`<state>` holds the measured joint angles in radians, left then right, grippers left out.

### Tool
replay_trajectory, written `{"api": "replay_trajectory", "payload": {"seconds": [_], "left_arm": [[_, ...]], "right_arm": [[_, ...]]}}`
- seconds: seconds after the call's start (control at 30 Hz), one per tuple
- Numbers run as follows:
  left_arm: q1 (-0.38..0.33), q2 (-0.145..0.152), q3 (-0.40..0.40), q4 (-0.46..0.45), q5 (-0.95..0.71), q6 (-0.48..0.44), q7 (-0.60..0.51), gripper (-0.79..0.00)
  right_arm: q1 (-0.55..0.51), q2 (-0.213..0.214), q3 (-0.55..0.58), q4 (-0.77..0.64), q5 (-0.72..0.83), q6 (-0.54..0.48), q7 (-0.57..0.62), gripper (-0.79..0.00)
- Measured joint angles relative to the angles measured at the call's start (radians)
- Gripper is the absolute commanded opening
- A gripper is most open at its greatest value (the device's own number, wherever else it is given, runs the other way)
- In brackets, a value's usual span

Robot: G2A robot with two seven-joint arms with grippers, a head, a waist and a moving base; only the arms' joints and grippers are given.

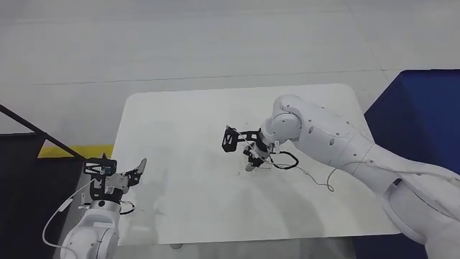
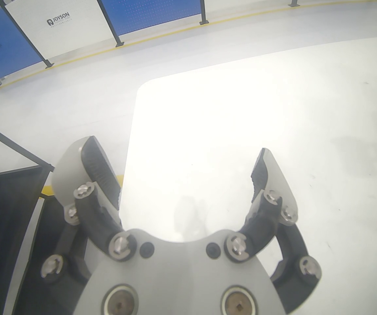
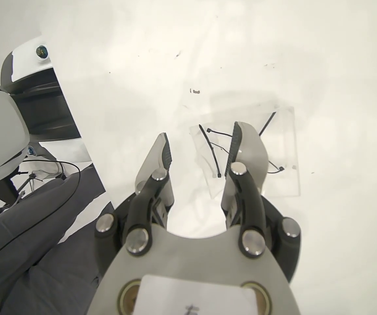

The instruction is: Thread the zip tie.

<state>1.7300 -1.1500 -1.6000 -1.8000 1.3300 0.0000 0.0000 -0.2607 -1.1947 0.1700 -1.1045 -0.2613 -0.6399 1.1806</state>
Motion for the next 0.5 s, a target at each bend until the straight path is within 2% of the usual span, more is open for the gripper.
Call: {"api": "replay_trajectory", "payload": {"seconds": [0.37,0.5], "left_arm": [[0.0,0.0,0.0,0.0,0.0,0.0,0.0,0.0],[0.0,0.0,0.0,0.0,0.0,0.0,0.0,0.0]], "right_arm": [[-0.035,-0.057,0.0,0.101,-0.047,-0.02,-0.02,-0.44],[-0.041,-0.07,0.0,0.116,-0.058,-0.026,-0.026,-0.486]]}}
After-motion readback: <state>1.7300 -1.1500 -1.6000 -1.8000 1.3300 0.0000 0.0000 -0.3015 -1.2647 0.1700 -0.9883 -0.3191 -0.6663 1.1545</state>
